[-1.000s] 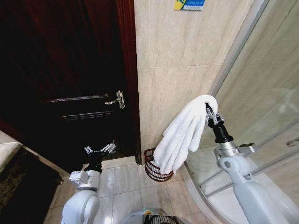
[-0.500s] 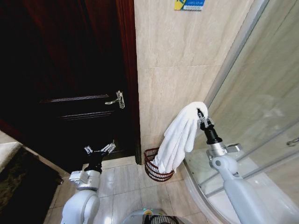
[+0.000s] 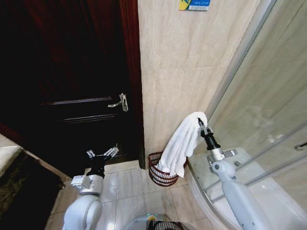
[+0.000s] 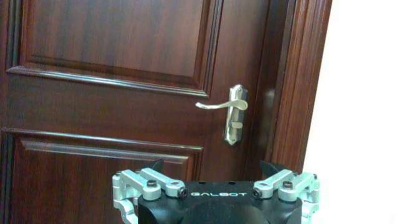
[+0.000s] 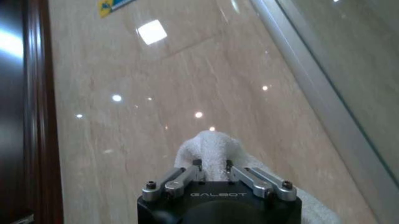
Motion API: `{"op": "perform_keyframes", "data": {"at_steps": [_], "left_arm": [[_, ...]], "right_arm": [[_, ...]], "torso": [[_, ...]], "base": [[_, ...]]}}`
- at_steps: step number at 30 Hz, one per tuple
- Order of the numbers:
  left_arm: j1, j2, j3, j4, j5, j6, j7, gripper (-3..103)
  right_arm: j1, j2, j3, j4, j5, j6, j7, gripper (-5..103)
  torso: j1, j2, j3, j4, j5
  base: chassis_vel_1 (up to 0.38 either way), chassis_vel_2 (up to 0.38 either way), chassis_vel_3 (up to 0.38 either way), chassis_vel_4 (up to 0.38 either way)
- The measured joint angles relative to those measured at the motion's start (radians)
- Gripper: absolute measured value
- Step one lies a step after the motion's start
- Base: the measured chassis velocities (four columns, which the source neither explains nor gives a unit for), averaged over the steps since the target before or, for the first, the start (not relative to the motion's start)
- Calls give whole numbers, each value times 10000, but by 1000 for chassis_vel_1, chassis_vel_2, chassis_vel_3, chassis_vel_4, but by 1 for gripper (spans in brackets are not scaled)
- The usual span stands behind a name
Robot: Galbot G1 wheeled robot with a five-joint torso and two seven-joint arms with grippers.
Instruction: Discard the used towel into the hamper.
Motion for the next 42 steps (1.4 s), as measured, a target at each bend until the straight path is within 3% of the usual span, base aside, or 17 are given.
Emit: {"op": "perform_keyframes", "data": {"at_steps": [17,30,34,42], "left_arm": [[0,0,0,0,0,0,0,100],[0,0,0,-1,0,0,0,100],[0,1,0,0,0,0,0,100],[0,0,0,0,0,0,0,100]], "right_arm": [[164,955,-1121,-1163,377,-231,38,10],[197,1244,-1698,-1551,1202,-740,295,10],[352,1349,-1725,-2437,1298,-714,326,10],[746,1530,-1656,-4814,555,-82,-447,10]], "torso": [[0,0,0,1,-1],[0,0,-1,1,-1],[0,1,-1,1,0],[0,0,0,0,1]], "base": [[0,0,0,0],[0,0,0,0],[0,0,0,0],[0,0,0,0]]}}
